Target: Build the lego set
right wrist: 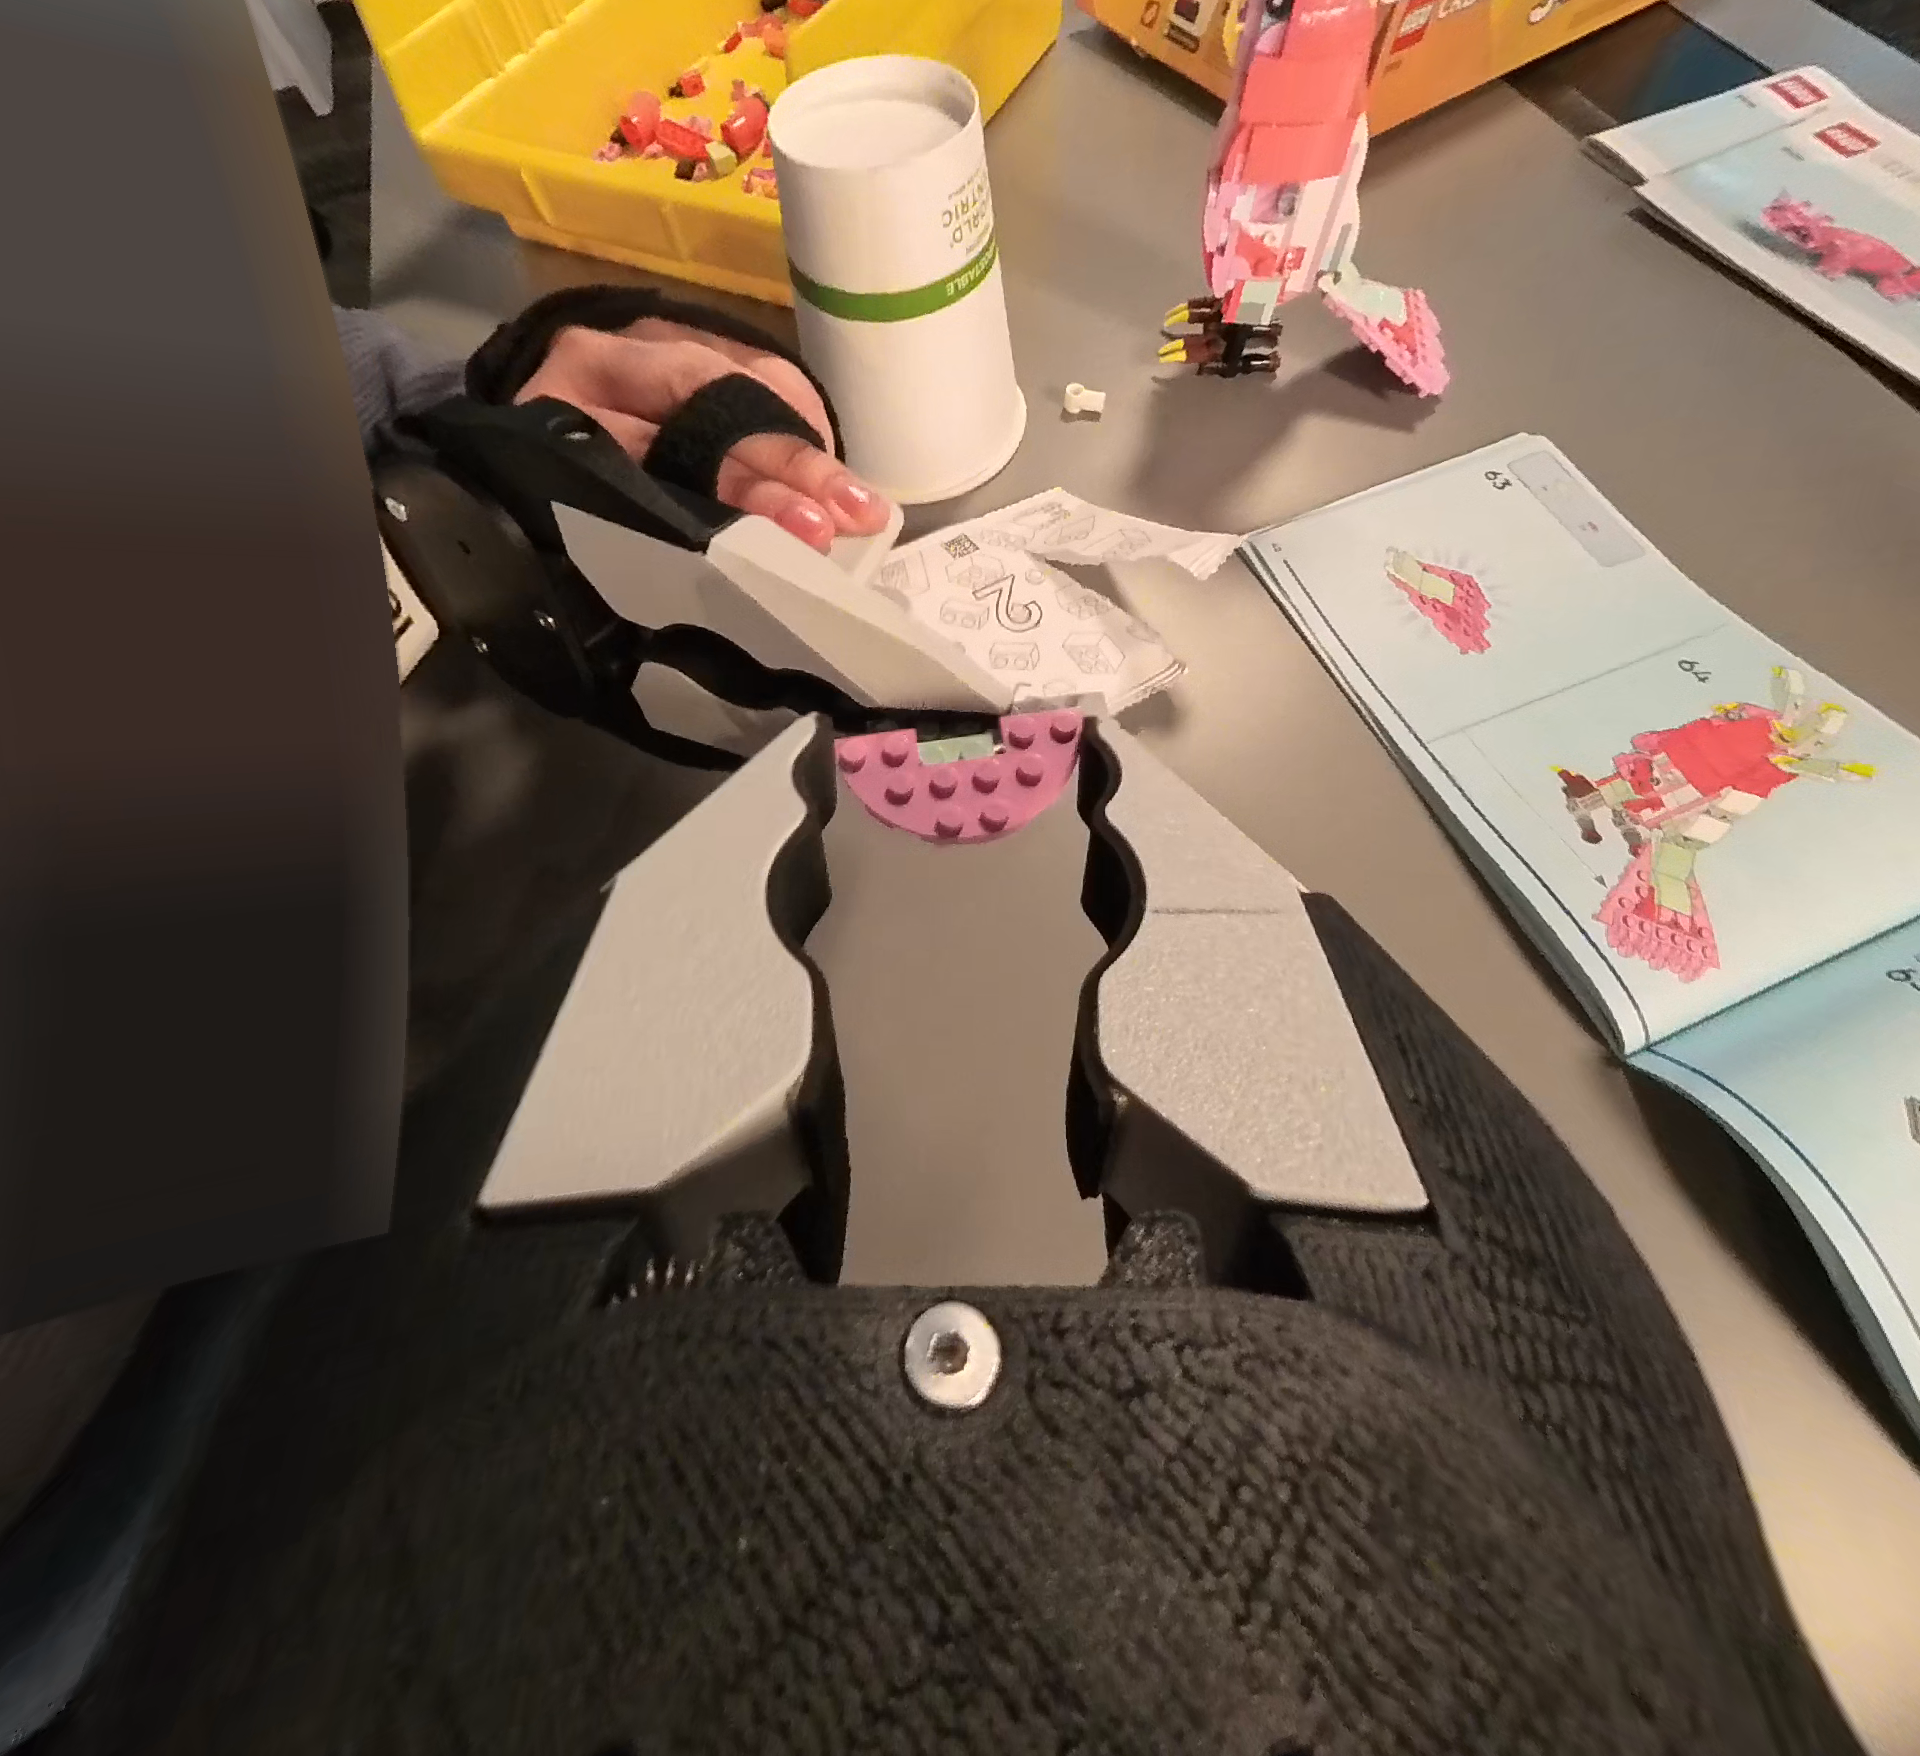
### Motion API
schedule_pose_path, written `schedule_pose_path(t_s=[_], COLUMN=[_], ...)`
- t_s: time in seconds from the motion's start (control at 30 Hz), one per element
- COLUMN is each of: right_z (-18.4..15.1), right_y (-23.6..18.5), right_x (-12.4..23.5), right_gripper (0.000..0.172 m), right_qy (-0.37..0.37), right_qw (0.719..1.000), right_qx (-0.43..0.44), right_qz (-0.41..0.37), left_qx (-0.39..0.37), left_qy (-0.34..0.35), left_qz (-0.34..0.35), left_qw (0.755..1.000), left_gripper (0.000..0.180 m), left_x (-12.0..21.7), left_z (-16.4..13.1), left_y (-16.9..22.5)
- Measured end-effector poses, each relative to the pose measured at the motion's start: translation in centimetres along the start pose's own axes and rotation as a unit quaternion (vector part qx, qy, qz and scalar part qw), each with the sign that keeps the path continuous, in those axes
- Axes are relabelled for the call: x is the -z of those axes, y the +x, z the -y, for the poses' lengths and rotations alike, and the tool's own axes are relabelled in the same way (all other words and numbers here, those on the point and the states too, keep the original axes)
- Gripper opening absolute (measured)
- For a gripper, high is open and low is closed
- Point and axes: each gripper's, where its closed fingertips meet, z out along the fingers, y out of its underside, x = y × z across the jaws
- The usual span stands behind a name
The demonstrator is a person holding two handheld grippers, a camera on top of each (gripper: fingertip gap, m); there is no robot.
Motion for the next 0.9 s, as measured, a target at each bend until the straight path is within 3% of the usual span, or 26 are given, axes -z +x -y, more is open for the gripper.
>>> schedule_pose_path(t_s=[0.63, 0.9], right_z=[1.0, 2.0], right_y=[0.7, 1.0], right_x=[-0.5, -0.5], right_gripper=[0.046, 0.045], right_qy=[0.053, 0.061], right_qw=[0.996, 0.996], right_qx=[-0.061, -0.044], right_qz=[-0.033, -0.055], left_qx=[0.063, 0.109], left_qy=[-0.026, -0.025], left_qz=[0.005, -0.009], left_qw=[0.998, 0.994], left_gripper=[0.001, 0.001], left_x=[-0.1, -0.1], left_z=[-1.1, -1.4], left_y=[-1.0, -1.0])
